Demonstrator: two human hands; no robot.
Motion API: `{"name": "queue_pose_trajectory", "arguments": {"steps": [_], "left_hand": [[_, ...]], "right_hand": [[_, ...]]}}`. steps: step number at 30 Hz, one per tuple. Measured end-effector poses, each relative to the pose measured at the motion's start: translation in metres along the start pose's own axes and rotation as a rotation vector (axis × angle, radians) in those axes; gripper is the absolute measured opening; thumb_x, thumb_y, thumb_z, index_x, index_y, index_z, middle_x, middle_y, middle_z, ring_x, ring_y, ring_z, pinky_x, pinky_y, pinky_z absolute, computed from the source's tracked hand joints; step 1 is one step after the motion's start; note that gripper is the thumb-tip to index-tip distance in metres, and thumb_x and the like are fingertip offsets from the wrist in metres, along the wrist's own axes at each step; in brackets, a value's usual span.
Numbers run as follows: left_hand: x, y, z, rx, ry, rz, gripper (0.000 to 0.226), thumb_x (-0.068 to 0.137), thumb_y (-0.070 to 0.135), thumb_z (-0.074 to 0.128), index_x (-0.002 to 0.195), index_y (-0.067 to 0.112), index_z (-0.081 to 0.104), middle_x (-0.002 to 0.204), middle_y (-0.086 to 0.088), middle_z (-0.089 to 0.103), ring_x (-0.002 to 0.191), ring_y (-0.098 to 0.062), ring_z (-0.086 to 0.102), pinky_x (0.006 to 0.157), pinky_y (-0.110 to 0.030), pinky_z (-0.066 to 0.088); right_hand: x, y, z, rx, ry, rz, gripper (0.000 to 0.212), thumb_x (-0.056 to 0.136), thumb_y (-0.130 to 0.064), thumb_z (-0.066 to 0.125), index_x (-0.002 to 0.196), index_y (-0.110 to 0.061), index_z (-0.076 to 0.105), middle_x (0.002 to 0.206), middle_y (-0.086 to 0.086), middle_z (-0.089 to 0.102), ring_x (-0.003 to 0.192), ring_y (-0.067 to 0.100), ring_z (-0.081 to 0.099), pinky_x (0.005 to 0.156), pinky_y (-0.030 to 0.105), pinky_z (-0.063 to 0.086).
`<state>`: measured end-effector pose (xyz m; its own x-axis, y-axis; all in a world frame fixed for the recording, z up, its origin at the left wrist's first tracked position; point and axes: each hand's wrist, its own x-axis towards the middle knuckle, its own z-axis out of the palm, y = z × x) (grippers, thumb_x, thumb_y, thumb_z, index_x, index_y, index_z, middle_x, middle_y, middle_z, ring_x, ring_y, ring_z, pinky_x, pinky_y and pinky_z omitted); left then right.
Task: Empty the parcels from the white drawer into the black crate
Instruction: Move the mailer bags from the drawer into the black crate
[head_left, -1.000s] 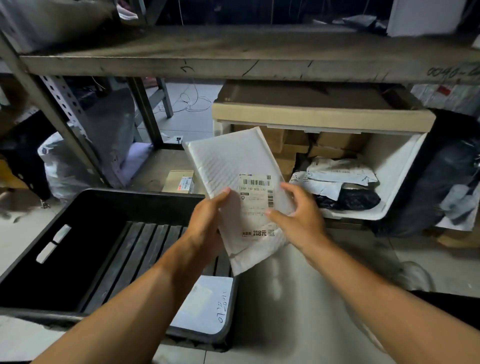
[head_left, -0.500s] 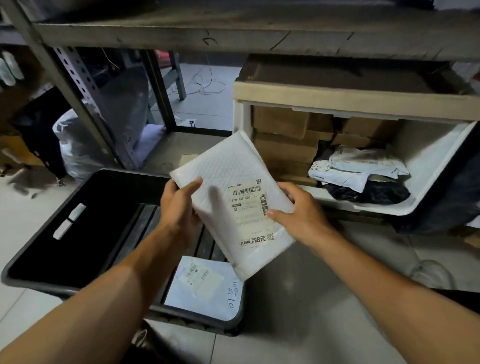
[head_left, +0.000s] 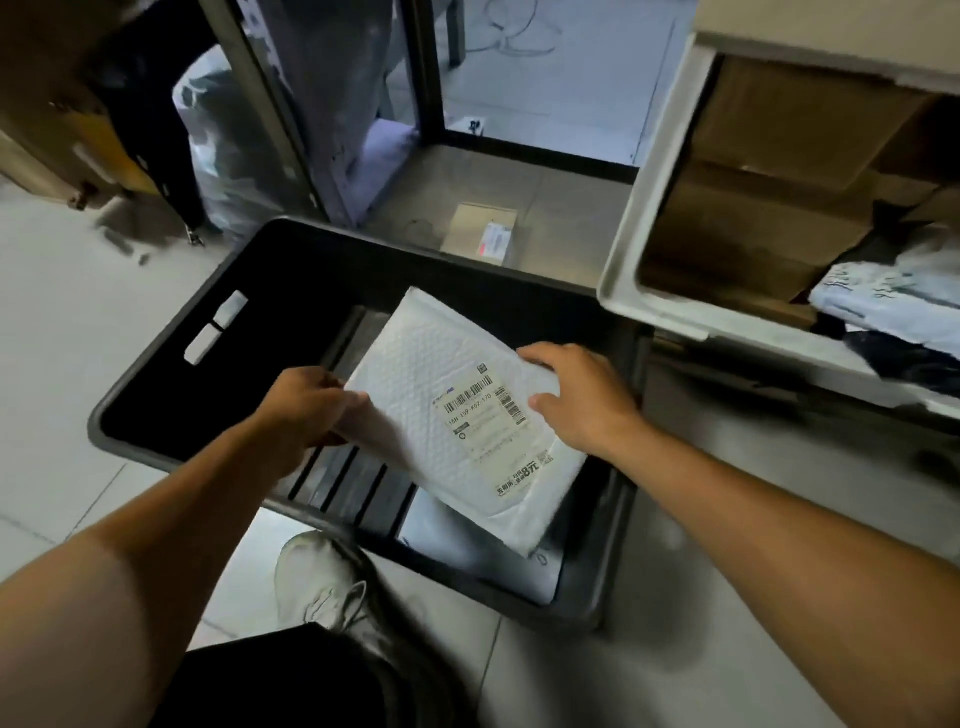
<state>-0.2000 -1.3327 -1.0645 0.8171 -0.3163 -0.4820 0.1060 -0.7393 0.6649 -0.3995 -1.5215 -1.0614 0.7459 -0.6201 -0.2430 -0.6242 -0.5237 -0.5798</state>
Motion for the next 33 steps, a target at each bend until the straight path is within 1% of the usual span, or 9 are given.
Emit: {"name": "queue_pose_trajectory", "arguments": {"steps": [4,6,12,15,18,21,23,28,33], "left_hand": [[0.021,-0.031,0.01,0.667,-0.148,-0.012,0.023,0.091,0.029,0.068,0.096,0.006,0.07,0.091,-0.015,0.071,0.075,-0.028,0.07,0.057,-0.032,0.055],[0.025,-0.039,0.024,0.889,-0.208,0.053,0.033,0.094,0.033,0.063,0.106,0.003,0.07,0.103,-0.017,0.073,0.091,-0.031,0.071,0.071,-0.033,0.056],[0.033,-0.044,0.059,0.992,-0.349,0.053,0.027,0.096,0.014,0.055,0.115,-0.003,0.066,0.113,-0.02,0.071,0.106,-0.032,0.069,0.082,-0.033,0.054],[0.03,-0.044,0.072,1.1,-0.48,0.033,0.03,0.094,0.004,0.057,0.122,-0.003,0.064,0.122,-0.019,0.068,0.115,-0.029,0.065,0.086,-0.028,0.051],[0.032,-0.054,0.085,1.095,-0.652,-0.06,0.033,0.097,0.006,0.056,0.129,-0.004,0.057,0.132,-0.018,0.061,0.12,-0.027,0.062,0.095,-0.026,0.048],[0.025,-0.05,0.091,1.07,-0.738,-0.142,0.036,0.1,0.017,0.057,0.133,0.001,0.055,0.132,-0.013,0.06,0.115,-0.023,0.062,0.095,-0.026,0.048],[0.018,-0.039,0.094,1.055,-0.76,-0.13,0.041,0.101,0.023,0.057,0.135,0.002,0.052,0.134,-0.011,0.059,0.113,-0.021,0.06,0.09,-0.025,0.046],[-0.009,-0.004,0.102,1.162,-0.715,0.121,0.046,0.1,0.034,0.055,0.135,0.004,0.055,0.133,-0.014,0.06,0.115,-0.027,0.059,0.089,-0.03,0.045],[-0.042,0.026,0.099,1.315,-0.501,0.512,0.069,0.094,0.047,0.06,0.149,0.013,0.035,0.155,-0.015,0.037,0.143,-0.037,0.035,0.113,-0.053,0.036]], "right_hand": [[0.018,0.008,0.042,-0.189,-0.175,-0.009,0.051,0.092,-0.014,0.069,0.138,-0.031,0.057,0.133,0.001,0.064,0.119,0.025,0.061,0.097,0.039,0.053],[0.026,0.016,0.056,-0.25,-0.226,0.008,0.047,0.092,-0.012,0.067,0.134,-0.03,0.058,0.131,0.002,0.065,0.117,0.027,0.062,0.095,0.041,0.053],[0.037,0.04,0.08,-0.448,-0.337,0.055,0.023,0.091,-0.007,0.063,0.112,-0.016,0.059,0.116,0.012,0.067,0.107,0.035,0.065,0.081,0.037,0.054],[0.039,0.041,0.084,-0.571,-0.446,0.071,0.024,0.094,-0.015,0.062,0.118,-0.011,0.058,0.122,0.016,0.064,0.112,0.036,0.063,0.085,0.038,0.052],[0.04,0.041,0.091,-0.61,-0.647,0.107,0.052,0.091,-0.028,0.067,0.137,-0.009,0.051,0.137,0.017,0.057,0.122,0.035,0.059,0.094,0.037,0.052],[0.03,0.045,0.104,-0.631,-0.855,0.154,0.112,0.08,-0.048,0.077,0.159,-0.004,0.011,0.159,0.018,0.034,0.141,0.035,0.042,0.111,0.045,0.043],[0.024,0.045,0.104,-0.673,-0.89,0.142,0.124,0.077,-0.054,0.079,0.159,-0.004,0.0,0.164,0.018,0.023,0.146,0.034,0.034,0.114,0.047,0.039],[0.004,0.024,0.065,-0.797,-0.952,0.055,0.058,0.091,-0.051,0.064,0.136,-0.015,0.057,0.14,0.005,0.057,0.125,0.029,0.058,0.089,0.037,0.048],[-0.029,0.013,0.027,-0.832,-0.691,-0.169,0.036,0.098,-0.029,0.054,0.131,-0.015,0.058,0.136,0.013,0.059,0.126,0.032,0.055,0.109,0.047,0.038]]}}
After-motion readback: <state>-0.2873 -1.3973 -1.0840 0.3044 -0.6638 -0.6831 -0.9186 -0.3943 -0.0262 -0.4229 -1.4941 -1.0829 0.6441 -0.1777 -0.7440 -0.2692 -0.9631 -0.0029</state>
